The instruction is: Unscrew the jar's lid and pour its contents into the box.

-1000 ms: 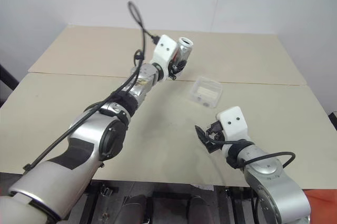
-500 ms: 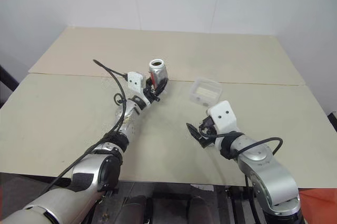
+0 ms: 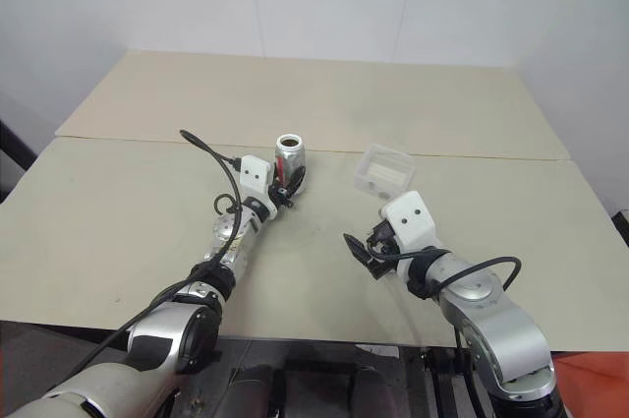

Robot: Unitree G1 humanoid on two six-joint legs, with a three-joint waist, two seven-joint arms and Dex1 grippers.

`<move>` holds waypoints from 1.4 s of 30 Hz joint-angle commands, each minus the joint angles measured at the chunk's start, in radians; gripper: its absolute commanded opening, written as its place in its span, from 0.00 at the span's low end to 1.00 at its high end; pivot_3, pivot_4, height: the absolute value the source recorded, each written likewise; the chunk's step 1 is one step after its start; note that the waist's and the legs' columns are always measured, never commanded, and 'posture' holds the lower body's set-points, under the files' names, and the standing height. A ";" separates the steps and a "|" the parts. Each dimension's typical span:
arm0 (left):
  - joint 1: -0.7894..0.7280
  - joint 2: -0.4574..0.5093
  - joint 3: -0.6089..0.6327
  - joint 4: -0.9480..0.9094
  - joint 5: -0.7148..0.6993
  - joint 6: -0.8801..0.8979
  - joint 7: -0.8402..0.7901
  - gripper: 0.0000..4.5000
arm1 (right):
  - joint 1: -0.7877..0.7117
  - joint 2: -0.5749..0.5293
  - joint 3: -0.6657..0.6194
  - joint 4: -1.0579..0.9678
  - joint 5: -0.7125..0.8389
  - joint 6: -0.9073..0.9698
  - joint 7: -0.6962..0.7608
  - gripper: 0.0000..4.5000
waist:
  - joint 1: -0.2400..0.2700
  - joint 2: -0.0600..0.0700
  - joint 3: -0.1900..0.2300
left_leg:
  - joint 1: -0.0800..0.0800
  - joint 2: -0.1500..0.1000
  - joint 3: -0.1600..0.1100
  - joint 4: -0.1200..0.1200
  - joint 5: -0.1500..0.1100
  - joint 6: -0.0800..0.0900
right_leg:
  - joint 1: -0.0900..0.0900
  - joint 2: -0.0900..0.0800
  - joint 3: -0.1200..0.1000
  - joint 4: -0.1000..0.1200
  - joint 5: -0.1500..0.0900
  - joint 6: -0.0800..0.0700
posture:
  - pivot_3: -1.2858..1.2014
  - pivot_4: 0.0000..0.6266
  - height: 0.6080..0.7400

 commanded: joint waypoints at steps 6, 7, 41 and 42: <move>0.003 -0.012 0.000 0.005 -0.028 0.043 -0.002 0.54 | 0.000 -0.006 -0.008 -0.028 -0.016 -0.019 -0.001 1.00 | 0.001 0.000 -0.001 | 0.001 0.000 0.000 0.000 0.000 0.000 | 0.001 0.000 0.000 0.000 0.000 0.000 | 0.52 0.24 1.00; 0.003 -0.012 0.000 0.004 -0.032 0.045 -0.003 0.62 | -0.001 -0.006 -0.007 -0.026 -0.018 -0.019 0.000 1.00 | 0.001 0.000 -0.001 | 0.001 0.000 0.000 0.000 0.000 0.000 | 0.001 0.000 0.000 0.000 0.000 0.000 | 0.52 0.24 1.00; 0.393 0.014 -0.083 -0.697 -0.055 0.290 0.035 0.92 | -0.037 -0.027 0.035 0.043 -0.060 -0.070 0.067 1.00 | -0.009 0.000 -0.001 | -0.001 0.001 0.000 0.000 0.000 0.000 | -0.001 0.000 0.000 0.000 0.000 0.000 | 0.52 0.24 1.00; 0.410 0.016 -0.086 -0.732 -0.058 0.311 0.035 0.92 | -0.038 -0.027 0.036 0.045 -0.061 -0.072 0.070 1.00 | -0.009 0.000 -0.001 | -0.001 0.001 0.000 0.000 0.000 0.000 | -0.001 0.000 0.000 0.000 0.000 0.000 | 0.52 0.24 1.00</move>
